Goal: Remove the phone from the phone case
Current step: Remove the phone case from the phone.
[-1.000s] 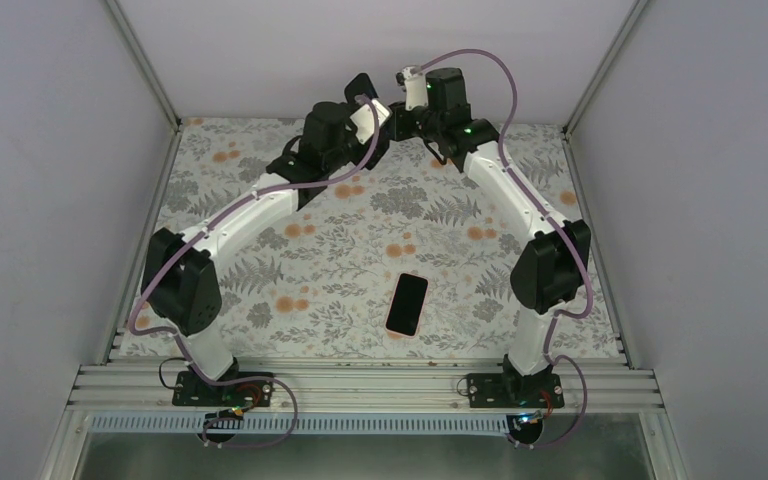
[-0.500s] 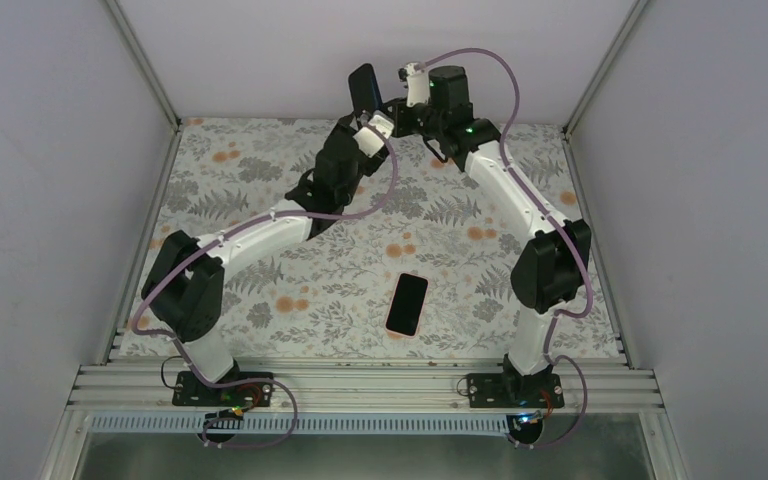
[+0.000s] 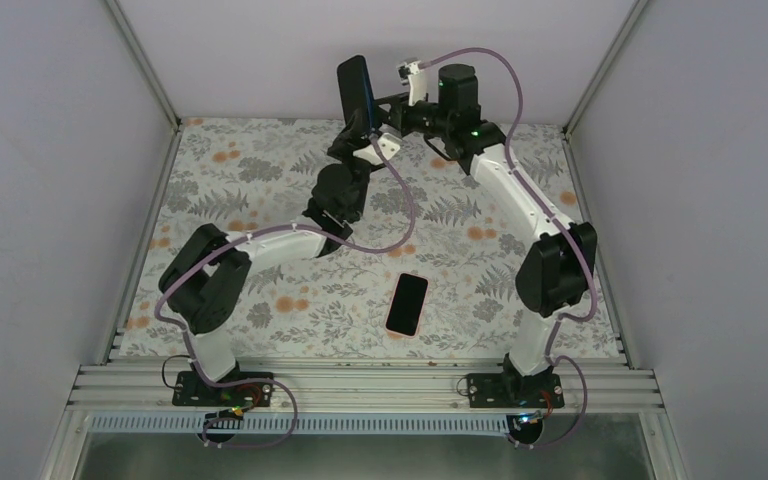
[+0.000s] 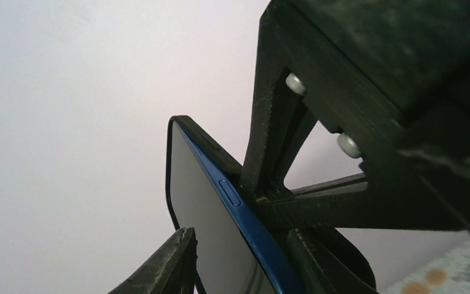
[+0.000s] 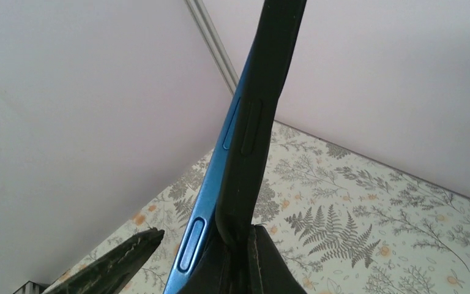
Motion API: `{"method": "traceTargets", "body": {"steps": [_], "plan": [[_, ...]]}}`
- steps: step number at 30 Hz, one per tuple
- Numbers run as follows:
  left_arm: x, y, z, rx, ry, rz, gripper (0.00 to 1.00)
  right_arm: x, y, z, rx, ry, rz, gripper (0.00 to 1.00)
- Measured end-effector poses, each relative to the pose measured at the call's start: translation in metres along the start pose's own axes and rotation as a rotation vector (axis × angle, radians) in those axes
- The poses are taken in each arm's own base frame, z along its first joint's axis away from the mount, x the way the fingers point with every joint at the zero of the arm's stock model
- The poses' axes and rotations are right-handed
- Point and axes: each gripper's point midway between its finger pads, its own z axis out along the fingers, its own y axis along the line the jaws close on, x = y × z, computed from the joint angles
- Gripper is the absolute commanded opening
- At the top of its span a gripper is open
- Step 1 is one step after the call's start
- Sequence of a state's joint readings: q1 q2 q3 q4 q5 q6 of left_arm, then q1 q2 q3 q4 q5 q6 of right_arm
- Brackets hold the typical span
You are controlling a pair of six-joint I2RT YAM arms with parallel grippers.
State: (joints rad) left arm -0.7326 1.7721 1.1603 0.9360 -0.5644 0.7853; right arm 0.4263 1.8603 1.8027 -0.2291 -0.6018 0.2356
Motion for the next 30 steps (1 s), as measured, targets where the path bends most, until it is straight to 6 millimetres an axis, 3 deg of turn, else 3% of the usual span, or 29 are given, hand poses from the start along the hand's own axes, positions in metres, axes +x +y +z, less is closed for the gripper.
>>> {"method": "traceTargets", "body": {"steps": [8,16,26,30], "plan": [[-0.008,0.008,-0.002,-0.117,-0.074,0.091,0.15,-0.005,0.011,-0.006,-0.050,-0.011,-0.033,0.03],[-0.015,0.019,-0.006,-0.168,-0.090,0.096,0.03,-0.007,0.023,-0.017,-0.095,-0.010,-0.040,0.03],[-0.017,0.009,-0.011,-0.129,-0.073,0.105,0.02,-0.002,0.006,-0.026,-0.033,0.007,0.008,0.03],[-0.011,-0.002,-0.012,0.000,-0.007,0.090,0.02,0.009,-0.005,-0.027,0.044,0.048,0.033,0.03]]}}
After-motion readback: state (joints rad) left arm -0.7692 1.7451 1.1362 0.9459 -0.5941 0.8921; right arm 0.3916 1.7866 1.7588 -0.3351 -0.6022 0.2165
